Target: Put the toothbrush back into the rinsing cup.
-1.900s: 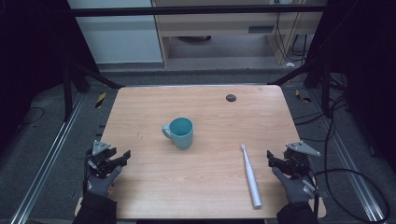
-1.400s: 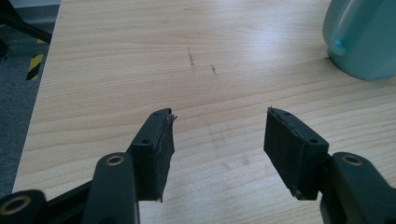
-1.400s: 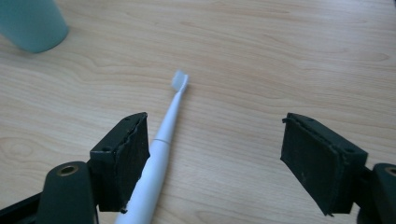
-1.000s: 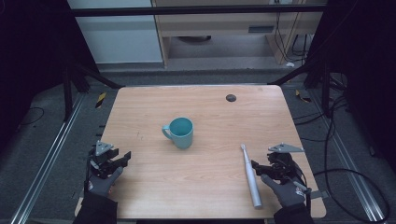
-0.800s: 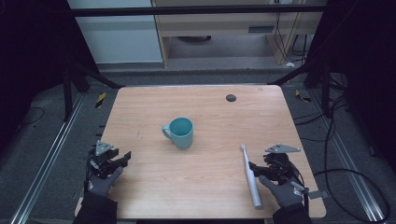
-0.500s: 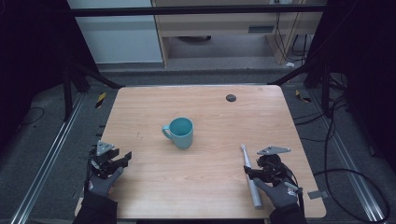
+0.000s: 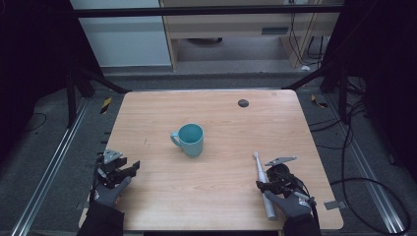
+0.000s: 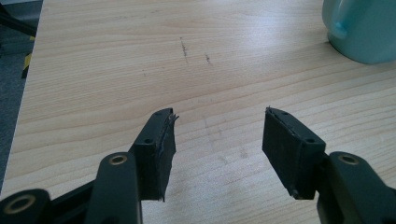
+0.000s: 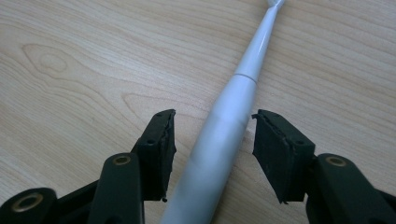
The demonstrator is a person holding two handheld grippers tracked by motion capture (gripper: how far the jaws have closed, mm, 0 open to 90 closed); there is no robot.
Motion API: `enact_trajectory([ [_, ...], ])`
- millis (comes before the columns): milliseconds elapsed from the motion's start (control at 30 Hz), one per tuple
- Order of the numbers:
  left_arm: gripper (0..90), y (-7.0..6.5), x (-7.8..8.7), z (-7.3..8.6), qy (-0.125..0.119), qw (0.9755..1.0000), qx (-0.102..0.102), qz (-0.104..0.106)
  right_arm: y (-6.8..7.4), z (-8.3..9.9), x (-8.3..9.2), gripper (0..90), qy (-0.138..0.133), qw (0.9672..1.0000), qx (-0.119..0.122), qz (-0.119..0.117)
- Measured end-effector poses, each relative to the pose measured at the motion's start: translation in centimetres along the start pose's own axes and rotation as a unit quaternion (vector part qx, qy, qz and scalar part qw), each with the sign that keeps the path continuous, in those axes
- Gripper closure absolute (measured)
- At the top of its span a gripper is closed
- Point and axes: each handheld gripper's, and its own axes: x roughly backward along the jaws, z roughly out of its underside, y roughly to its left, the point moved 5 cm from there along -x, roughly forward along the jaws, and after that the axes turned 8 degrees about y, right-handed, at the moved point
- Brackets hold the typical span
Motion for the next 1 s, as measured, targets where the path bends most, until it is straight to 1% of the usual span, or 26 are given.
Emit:
enact_trajectory([
  [133,43.0,0.0,0.0,0.0,0.001,1.0,0.001,0.001,-0.1,0.1,-0.2,48.9,0.005,1.0,0.0,0.003],
  [200,43.0,0.0,-0.1,0.0,0.001,1.0,0.001,0.003,-0.2,0.1,-0.4,50.8,0.01,0.9999,-0.004,0.004],
  [300,43.0,0.0,-0.1,0.1,0.001,1.0,0.001,0.003,-0.2,0.2,-0.5,52.0,0.014,0.9999,-0.001,0.002],
  [333,42.9,0.0,-0.1,0.1,0.001,1.0,0.002,0.003,-0.2,0.2,-0.7,52.9,0.019,0.9998,-0.003,0.004],
  [467,42.9,0.0,-0.2,0.1,0.003,1.0,0.0,0.004,-0.3,0.2,-0.9,55.2,0.024,0.9997,-0.003,0.006],
  [567,42.9,0.0,-0.1,0.1,0.003,1.0,-0.001,0.004,-0.3,0.2,-0.9,56.2,0.023,0.9997,-0.004,0.004],
  [667,42.9,0.0,-0.1,0.1,0.003,1.0,-0.002,0.004,-0.3,0.2,-1.0,57.6,0.026,0.9997,0.0,0.003],
  [733,42.9,0.0,-0.1,0.1,0.003,1.0,-0.002,0.005,-0.3,0.1,-1.0,58.1,0.027,0.9996,-0.001,0.005],
  [1000,42.8,-0.1,-0.2,0.0,0.003,1.0,-0.002,0.005,-0.4,0.1,-1.0,64.1,0.029,0.9996,-0.002,0.005],
])
